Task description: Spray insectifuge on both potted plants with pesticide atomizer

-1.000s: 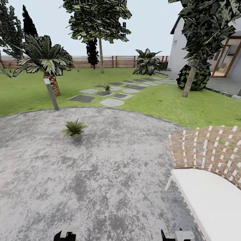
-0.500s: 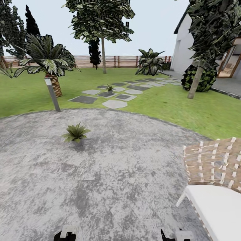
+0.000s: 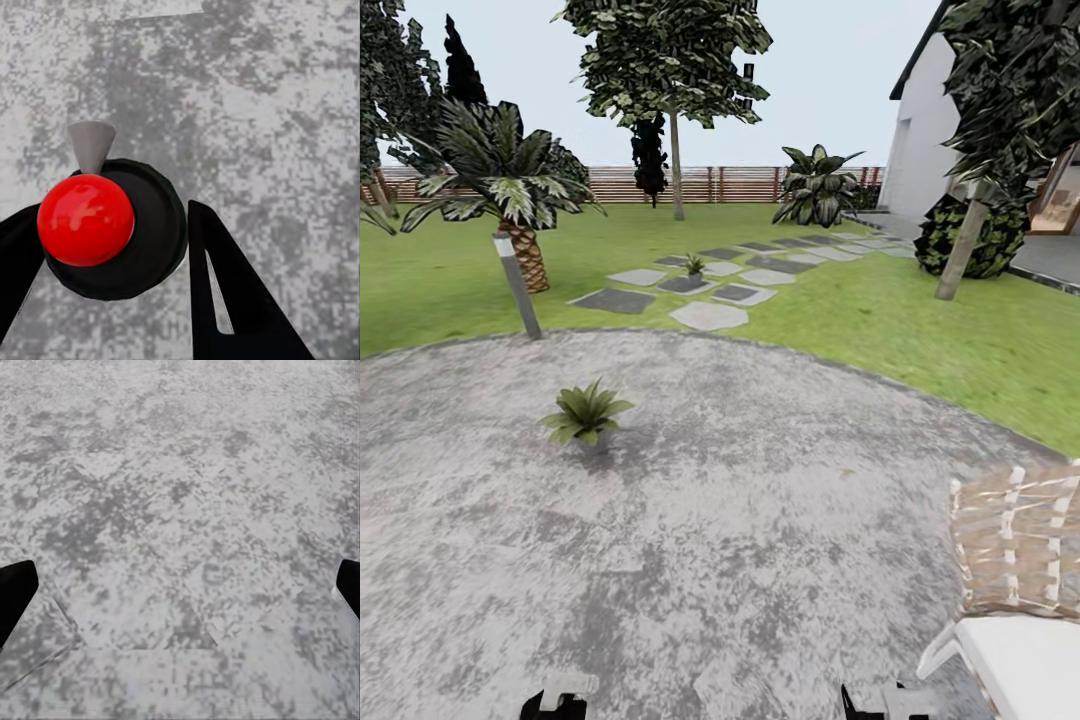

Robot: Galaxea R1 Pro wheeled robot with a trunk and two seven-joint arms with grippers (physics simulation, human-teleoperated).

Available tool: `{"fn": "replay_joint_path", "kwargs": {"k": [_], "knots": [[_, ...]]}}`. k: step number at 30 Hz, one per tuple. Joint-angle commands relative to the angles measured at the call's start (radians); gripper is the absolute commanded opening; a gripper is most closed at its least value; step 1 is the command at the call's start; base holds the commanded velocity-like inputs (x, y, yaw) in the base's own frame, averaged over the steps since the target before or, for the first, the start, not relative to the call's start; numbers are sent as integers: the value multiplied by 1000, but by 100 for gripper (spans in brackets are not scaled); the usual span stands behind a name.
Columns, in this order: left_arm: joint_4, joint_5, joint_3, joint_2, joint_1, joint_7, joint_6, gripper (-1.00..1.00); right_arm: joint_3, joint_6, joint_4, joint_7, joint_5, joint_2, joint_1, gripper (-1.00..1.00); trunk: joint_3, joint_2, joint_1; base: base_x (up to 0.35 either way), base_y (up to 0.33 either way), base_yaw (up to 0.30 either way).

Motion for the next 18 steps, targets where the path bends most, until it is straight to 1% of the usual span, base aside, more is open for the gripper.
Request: {"fn": "replay_joint_path", "kwargs": {"k": [1, 5, 7, 18], "knots": [[1, 7, -7, 1, -1, -1, -3, -100, -2, -3, 1, 0, 5, 0, 0, 100, -1, 0, 0, 334, 0, 0], [1, 7, -8, 1, -1, -1, -3, -100, -2, -3, 0, 0, 5, 0, 0, 100, -1, 0, 0, 334, 0, 9], [1, 7, -8, 1, -1, -1, -3, -100, -1, -3, 1, 0, 5, 0, 0, 100, -1, 0, 0, 334, 0, 93], [1, 7, -7, 1, -1, -1, -2, -100, -1, -3, 0, 0, 5, 0, 0, 100, -1, 0, 0, 333, 0, 269]]}}
